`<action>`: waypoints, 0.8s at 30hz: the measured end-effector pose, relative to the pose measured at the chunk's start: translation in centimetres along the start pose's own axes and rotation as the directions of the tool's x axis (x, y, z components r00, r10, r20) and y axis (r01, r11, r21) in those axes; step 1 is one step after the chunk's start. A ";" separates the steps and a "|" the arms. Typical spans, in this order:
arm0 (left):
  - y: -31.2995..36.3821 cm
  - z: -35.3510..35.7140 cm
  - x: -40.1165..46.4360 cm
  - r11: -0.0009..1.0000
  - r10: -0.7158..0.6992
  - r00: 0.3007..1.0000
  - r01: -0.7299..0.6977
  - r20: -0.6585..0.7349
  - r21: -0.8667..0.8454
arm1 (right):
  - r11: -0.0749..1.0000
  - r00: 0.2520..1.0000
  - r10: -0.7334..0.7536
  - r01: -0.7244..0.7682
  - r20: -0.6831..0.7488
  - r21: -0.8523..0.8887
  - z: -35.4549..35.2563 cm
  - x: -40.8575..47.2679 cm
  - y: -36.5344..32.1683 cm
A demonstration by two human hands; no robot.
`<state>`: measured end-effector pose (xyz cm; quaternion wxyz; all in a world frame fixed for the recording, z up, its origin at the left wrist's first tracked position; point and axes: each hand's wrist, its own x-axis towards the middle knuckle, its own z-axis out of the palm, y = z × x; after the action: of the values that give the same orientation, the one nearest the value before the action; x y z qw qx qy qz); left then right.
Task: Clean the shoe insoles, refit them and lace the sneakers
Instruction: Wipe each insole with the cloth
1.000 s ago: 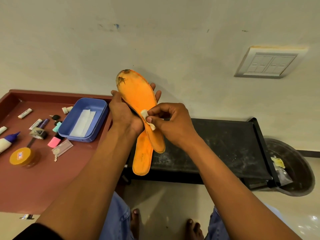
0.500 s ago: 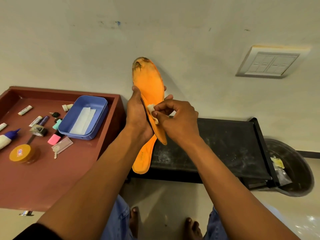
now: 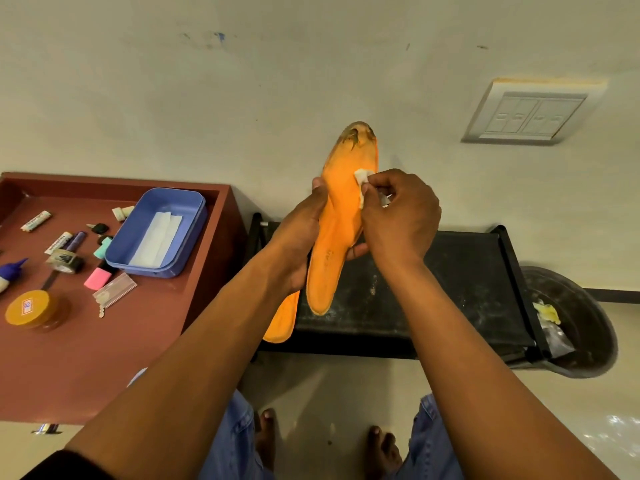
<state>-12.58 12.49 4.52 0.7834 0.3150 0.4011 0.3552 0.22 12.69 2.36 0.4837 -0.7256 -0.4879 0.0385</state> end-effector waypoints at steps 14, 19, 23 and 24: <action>2.2 -3.2 1.4 0.980 0.077 0.990 -0.097 -0.118 -0.175 | 0.967 0.830 -0.133 -0.010 0.541 0.254 0.7 -2.1 -2.4; 2.6 -5.1 1.5 0.929 0.112 0.994 -0.111 -0.019 -0.352 | 0.938 0.744 -0.234 0.002 0.626 0.348 0.1 -2.8 -3.3; 2.3 -4.7 1.4 0.906 0.140 0.989 -0.145 -0.042 -0.399 | 0.948 0.778 -0.219 0.025 0.589 0.319 0.1 -3.1 -3.5; 2.2 -4.5 1.5 0.910 0.148 0.988 -0.150 -0.035 -0.385 | 0.955 0.797 -0.205 0.037 0.569 0.293 0.2 -3.1 -3.5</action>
<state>-16.47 15.83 3.48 0.7996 0.1829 0.2999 0.4870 -3.87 10.66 3.58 0.4015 -0.5721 -0.6504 0.2974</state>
